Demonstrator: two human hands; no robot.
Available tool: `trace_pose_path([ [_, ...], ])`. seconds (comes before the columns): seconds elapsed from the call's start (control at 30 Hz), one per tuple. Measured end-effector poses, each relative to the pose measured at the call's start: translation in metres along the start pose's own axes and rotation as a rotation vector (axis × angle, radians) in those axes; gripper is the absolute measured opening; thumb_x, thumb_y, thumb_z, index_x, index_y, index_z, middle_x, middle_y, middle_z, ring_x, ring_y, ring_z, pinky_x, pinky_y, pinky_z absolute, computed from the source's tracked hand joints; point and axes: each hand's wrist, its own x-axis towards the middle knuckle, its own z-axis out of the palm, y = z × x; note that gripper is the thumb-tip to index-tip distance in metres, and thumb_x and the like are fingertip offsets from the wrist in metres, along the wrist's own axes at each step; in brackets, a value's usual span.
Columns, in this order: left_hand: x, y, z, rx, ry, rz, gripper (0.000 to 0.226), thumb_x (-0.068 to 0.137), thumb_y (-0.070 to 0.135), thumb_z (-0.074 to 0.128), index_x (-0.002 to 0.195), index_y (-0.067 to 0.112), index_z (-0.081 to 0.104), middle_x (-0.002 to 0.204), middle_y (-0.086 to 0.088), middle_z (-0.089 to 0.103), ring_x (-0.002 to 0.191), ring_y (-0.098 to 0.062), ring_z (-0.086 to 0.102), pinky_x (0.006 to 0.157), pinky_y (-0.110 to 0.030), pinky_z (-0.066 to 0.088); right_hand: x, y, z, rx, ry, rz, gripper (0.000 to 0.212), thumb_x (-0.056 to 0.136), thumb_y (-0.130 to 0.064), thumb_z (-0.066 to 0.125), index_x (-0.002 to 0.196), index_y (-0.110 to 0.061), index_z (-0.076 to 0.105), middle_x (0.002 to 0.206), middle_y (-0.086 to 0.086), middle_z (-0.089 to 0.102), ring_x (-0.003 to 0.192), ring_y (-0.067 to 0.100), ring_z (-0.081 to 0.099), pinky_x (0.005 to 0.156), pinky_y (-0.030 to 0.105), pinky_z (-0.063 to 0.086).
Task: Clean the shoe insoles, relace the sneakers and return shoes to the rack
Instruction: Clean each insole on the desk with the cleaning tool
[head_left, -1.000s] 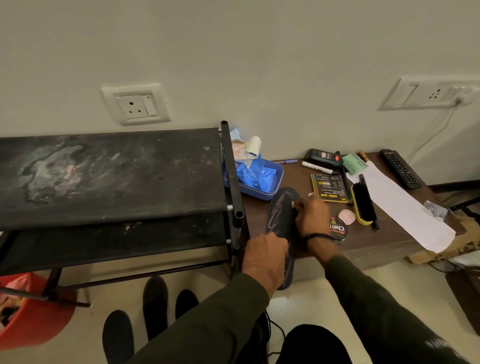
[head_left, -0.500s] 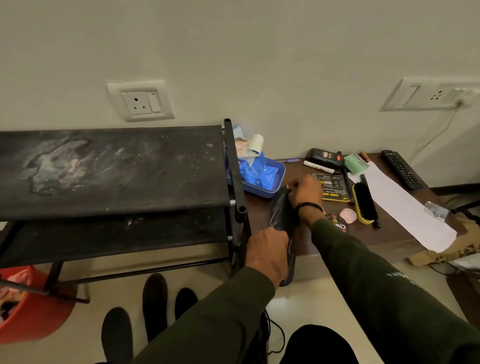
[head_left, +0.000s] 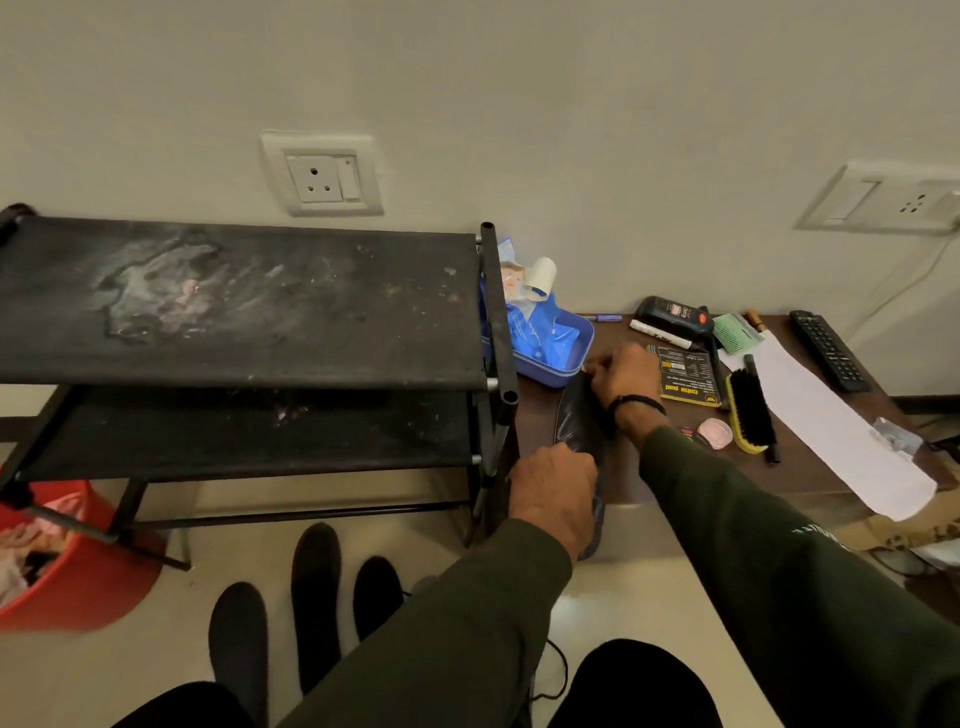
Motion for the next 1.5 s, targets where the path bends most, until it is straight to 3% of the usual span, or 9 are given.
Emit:
trace_pose_path([
  [0.17,0.0,0.001,0.003,0.031,0.047,-0.001,0.032,0.09,0.017,0.072,0.12,0.015,0.063,0.119,-0.011,0.063,0.112,-0.03,0.062,0.089,-0.041,0.053,-0.041,-0.002,0.006,0.023,-0.016,-0.091,0.019,0.095,-0.022,0.065,0.078,-0.018,0.073,0.076,-0.002,0.064,0.064,0.008,0.053,0.061,0.024,0.043],
  [0.33,0.001,0.002,0.007,0.062,0.053,0.019,0.029,0.089,0.016,0.071,0.116,0.018,0.062,0.116,-0.01,0.063,0.11,-0.03,0.061,0.088,-0.041,0.052,-0.082,0.014,-0.003,-0.016,-0.104,-0.344,0.009,0.089,-0.018,0.072,0.085,-0.02,0.08,0.087,0.0,0.069,0.075,0.015,0.06,0.068,0.027,0.045],
  [0.53,0.0,-0.003,0.013,0.103,0.093,0.018,0.028,0.092,0.021,0.067,0.119,0.016,0.064,0.119,-0.011,0.064,0.11,-0.031,0.063,0.088,-0.041,0.052,-0.024,-0.002,0.007,-0.065,-0.074,-0.093,0.01,0.085,-0.024,0.07,0.079,-0.016,0.072,0.086,0.005,0.072,0.071,0.023,0.062,0.062,0.027,0.046],
  [0.7,-0.006,-0.007,0.022,0.089,0.117,0.052,0.027,0.092,0.019,0.064,0.119,0.017,0.061,0.121,-0.011,0.06,0.113,-0.032,0.06,0.09,-0.041,0.05,-0.094,0.012,-0.005,-0.029,-0.165,-0.284,0.01,0.083,-0.011,0.073,0.087,-0.016,0.081,0.091,0.002,0.075,0.085,0.019,0.067,0.073,0.021,0.046],
  [0.8,-0.009,-0.015,0.036,0.07,0.181,0.083,0.024,0.094,0.021,0.062,0.117,0.021,0.064,0.12,-0.006,0.061,0.101,-0.03,0.064,0.082,-0.039,0.052,-0.094,0.02,-0.002,-0.112,-0.197,-0.362,0.013,0.082,-0.013,0.071,0.088,-0.02,0.08,0.091,0.003,0.075,0.087,0.022,0.07,0.076,0.027,0.054],
  [0.97,-0.011,-0.024,0.061,-0.021,0.289,0.051,0.03,0.091,0.025,0.071,0.119,0.019,0.063,0.125,-0.005,0.053,0.094,-0.031,0.067,0.079,-0.042,0.059,-0.06,-0.007,0.005,-0.205,-0.115,-0.315,0.01,0.081,-0.019,0.073,0.088,-0.011,0.073,0.093,0.012,0.067,0.083,0.034,0.066,0.073,0.04,0.058],
  [1.13,-0.02,-0.026,0.068,-0.197,0.401,0.0,0.018,0.093,0.026,0.071,0.107,0.019,0.061,0.105,-0.002,0.07,0.094,-0.027,0.07,0.079,-0.04,0.059,-0.086,-0.004,0.002,-0.111,-0.123,-0.243,0.015,0.085,-0.023,0.075,0.081,-0.009,0.07,0.086,0.009,0.07,0.078,0.028,0.065,0.07,0.038,0.058],
  [1.3,-0.02,-0.027,0.06,-0.23,0.371,-0.011,0.013,0.086,0.02,0.076,0.096,0.019,0.067,0.094,-0.006,0.072,0.085,-0.031,0.07,0.072,-0.041,0.06,-0.11,0.012,0.004,-0.14,-0.177,-0.416,0.008,0.085,-0.02,0.074,0.087,-0.013,0.078,0.087,0.006,0.07,0.082,0.024,0.065,0.072,0.035,0.055],
  [1.5,-0.025,-0.022,0.048,-0.094,0.275,-0.018,0.023,0.089,0.026,0.074,0.109,0.018,0.066,0.106,-0.007,0.068,0.097,-0.027,0.068,0.078,-0.037,0.056,-0.071,-0.026,0.022,-0.05,-0.032,-0.264,0.01,0.088,-0.019,0.071,0.086,-0.01,0.076,0.091,0.012,0.071,0.087,0.03,0.065,0.078,0.041,0.057],
])
